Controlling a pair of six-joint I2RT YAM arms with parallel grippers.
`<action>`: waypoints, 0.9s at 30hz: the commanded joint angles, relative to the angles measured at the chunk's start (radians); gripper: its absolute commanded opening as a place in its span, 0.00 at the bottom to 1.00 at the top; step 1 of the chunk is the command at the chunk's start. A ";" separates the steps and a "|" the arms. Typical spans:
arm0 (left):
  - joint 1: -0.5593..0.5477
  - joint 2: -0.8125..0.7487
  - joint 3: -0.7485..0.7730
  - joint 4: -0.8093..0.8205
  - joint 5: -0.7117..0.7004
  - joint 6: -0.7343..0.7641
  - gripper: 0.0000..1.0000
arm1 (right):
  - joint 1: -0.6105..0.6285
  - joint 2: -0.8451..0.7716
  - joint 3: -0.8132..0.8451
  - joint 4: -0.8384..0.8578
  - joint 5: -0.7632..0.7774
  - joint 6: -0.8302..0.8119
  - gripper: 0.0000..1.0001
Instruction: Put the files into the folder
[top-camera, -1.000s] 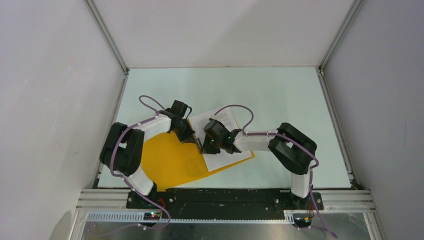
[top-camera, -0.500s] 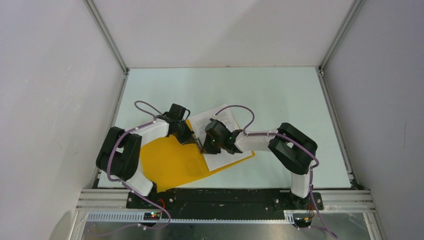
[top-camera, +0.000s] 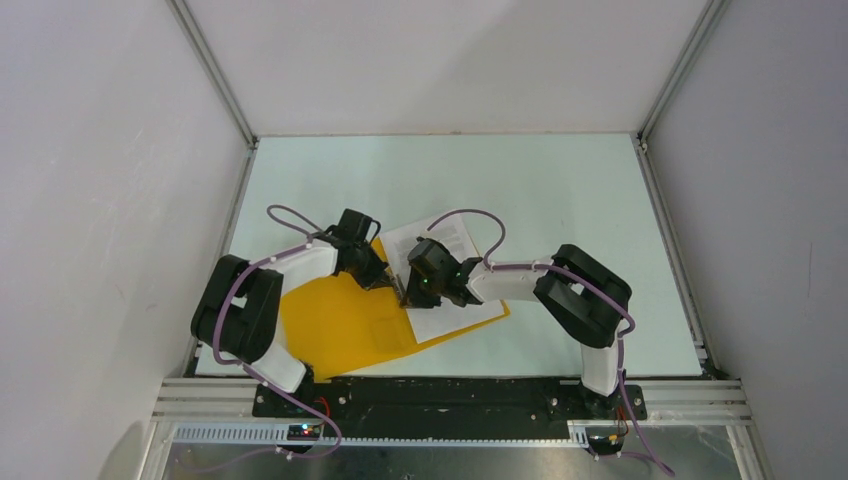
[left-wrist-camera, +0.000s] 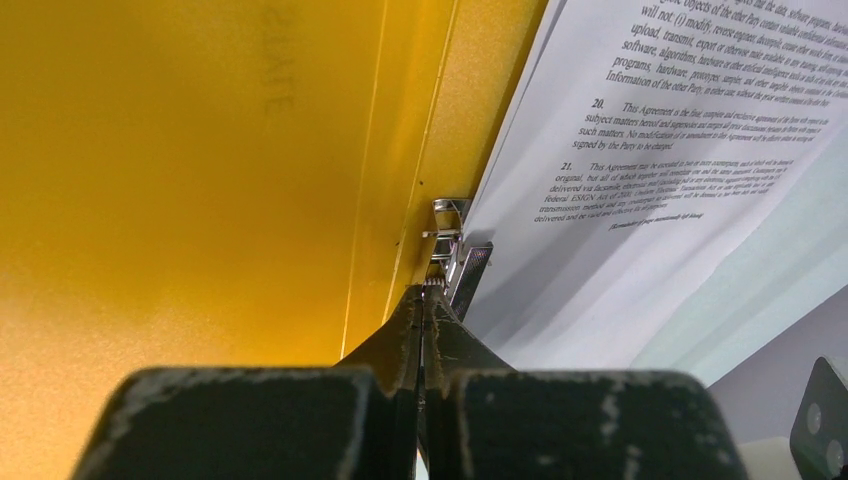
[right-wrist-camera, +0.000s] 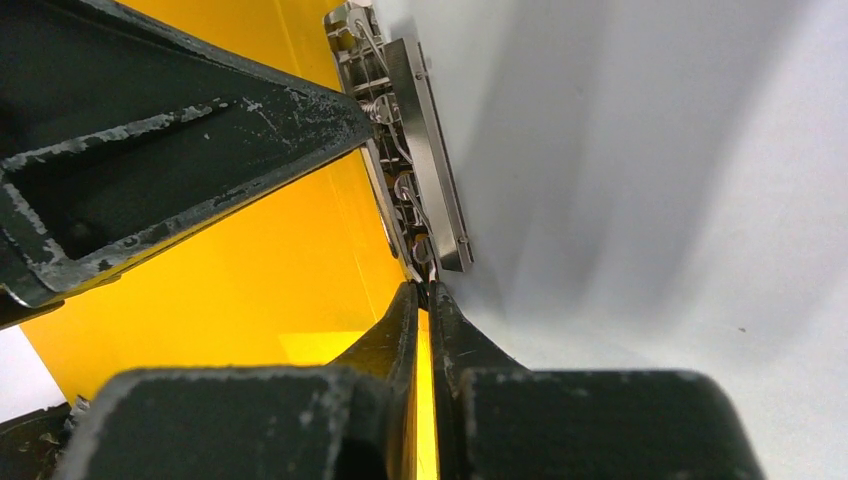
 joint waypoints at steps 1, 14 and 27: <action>-0.038 0.117 -0.109 -0.066 -0.167 -0.008 0.00 | 0.027 0.073 -0.024 -0.198 0.035 -0.072 0.00; -0.043 0.110 -0.117 -0.061 -0.173 -0.009 0.00 | 0.041 0.041 0.011 -0.201 0.029 -0.086 0.00; -0.043 0.110 -0.111 -0.062 -0.176 -0.002 0.00 | 0.041 0.018 0.023 -0.206 0.024 -0.092 0.00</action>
